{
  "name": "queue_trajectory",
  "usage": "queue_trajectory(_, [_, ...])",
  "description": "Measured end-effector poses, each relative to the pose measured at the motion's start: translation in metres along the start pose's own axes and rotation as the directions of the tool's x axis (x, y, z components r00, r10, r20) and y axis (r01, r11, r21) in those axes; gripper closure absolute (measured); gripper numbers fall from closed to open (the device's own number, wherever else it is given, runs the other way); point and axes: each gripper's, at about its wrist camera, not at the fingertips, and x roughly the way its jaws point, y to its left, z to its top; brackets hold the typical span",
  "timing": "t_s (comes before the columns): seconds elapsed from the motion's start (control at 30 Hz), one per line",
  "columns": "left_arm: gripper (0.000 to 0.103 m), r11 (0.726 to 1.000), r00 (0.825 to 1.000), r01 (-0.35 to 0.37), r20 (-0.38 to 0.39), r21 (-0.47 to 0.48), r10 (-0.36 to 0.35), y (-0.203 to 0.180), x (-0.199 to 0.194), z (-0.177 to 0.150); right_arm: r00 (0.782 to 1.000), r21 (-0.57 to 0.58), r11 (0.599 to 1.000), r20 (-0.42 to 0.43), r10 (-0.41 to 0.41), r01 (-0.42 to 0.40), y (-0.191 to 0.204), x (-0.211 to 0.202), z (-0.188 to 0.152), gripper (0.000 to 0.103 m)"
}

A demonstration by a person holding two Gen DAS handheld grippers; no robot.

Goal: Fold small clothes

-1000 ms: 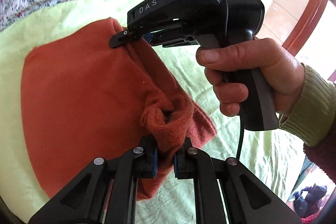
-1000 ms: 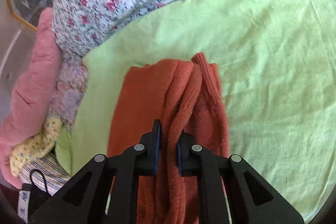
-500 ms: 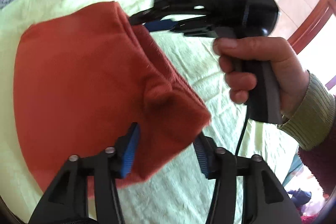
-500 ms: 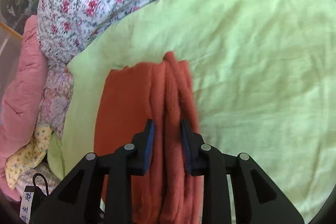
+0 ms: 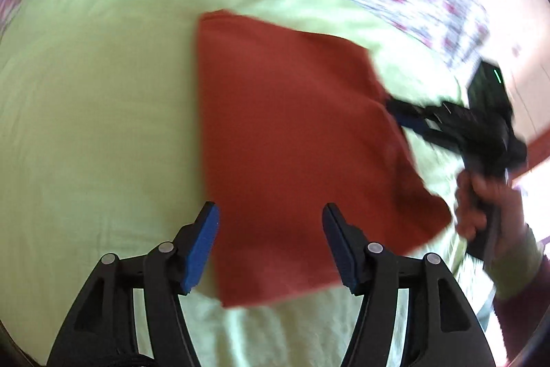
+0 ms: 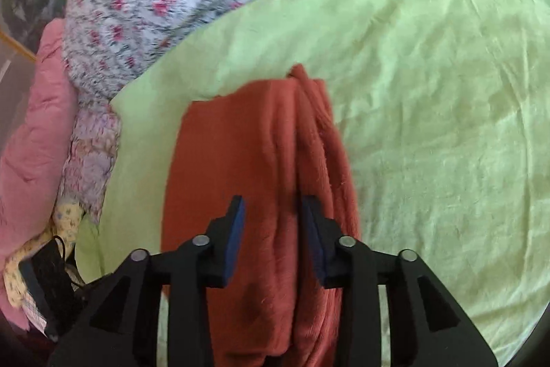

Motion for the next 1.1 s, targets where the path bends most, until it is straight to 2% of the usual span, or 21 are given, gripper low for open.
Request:
queue_trajectory(0.07, [0.040, 0.998, 1.000, -0.009, -0.020, -0.061, 0.007, 0.018, 0.010, 0.011, 1.000, 0.037, 0.999, -0.020, 0.024, -0.023, -0.007, 0.010, -0.001, 0.064])
queue_trajectory(0.1, [0.040, 0.997, 1.000, -0.012, -0.027, -0.081, 0.010, 0.025, 0.017, 0.018, 0.999, 0.039, 0.998, -0.029, 0.041, -0.040, -0.007, 0.013, -0.002, 0.074])
queue_trajectory(0.13, [0.040, 0.995, 0.999, -0.020, -0.031, -0.095, 0.017, 0.030, 0.021, 0.022, 0.998, 0.031, 0.999, -0.037, 0.045, -0.043, -0.006, 0.013, -0.002, 0.090])
queue_trajectory(0.17, [0.040, 0.994, 0.999, -0.024, -0.032, -0.105, 0.020, 0.033, 0.023, 0.027, 0.998, 0.019, 0.999, -0.035, 0.045, -0.044, -0.002, 0.009, 0.000, 0.092])
queue_trajectory(0.27, [0.037, 0.993, 1.000, 0.002, -0.024, -0.114, -0.005, 0.032, 0.025, 0.038, 0.992, -0.022, 0.994, 0.058, 0.108, -0.107, 0.012, -0.030, 0.012, 0.093])
queue_trajectory(0.33, [0.034, 0.994, 0.999, 0.018, -0.033, -0.106, -0.021, 0.026, 0.029, 0.038, 0.993, -0.071, 0.995, 0.087, 0.077, -0.071, 0.019, -0.049, 0.020, 0.093])
queue_trajectory(0.47, [0.034, 0.998, 0.995, 0.009, -0.099, -0.064, -0.015, -0.004, 0.050, 0.034, 1.000, -0.068, 0.997, -0.006, -0.025, 0.024, -0.006, -0.021, 0.021, 0.093])
queue_trajectory(0.57, [0.034, 0.999, 0.993, 0.010, -0.120, -0.040, -0.015, -0.009, 0.057, 0.029, 0.997, -0.025, 0.999, -0.060, -0.046, 0.045, -0.027, 0.007, 0.011, 0.092])
queue_trajectory(0.7, [0.034, 0.999, 0.995, 0.011, -0.099, -0.034, -0.015, -0.009, 0.059, 0.045, 1.000, 0.030, 0.999, -0.023, -0.014, 0.015, -0.029, 0.002, 0.009, 0.088])
queue_trajectory(0.77, [0.034, 0.999, 0.996, 0.008, -0.087, -0.036, -0.011, -0.007, 0.062, 0.060, 0.999, 0.025, 0.999, -0.001, -0.035, 0.035, -0.023, -0.008, 0.007, 0.085])
queue_trajectory(0.83, [0.034, 0.999, 0.997, 0.011, -0.075, -0.040, -0.014, -0.004, 0.067, 0.076, 0.999, 0.031, 0.998, 0.012, -0.048, 0.048, -0.019, -0.016, 0.004, 0.075])
queue_trajectory(0.9, [0.034, 0.998, 0.997, 0.022, -0.073, -0.061, -0.026, -0.001, 0.077, 0.100, 0.999, 0.047, 0.999, 0.017, -0.029, 0.028, -0.017, -0.025, -0.004, 0.051])
queue_trajectory(1.1, [0.034, 0.993, 0.998, 0.027, -0.047, -0.113, -0.033, 0.012, 0.100, 0.153, 0.999, 0.040, 0.999, 0.003, -0.035, 0.035, -0.009, -0.041, -0.031, 0.048])
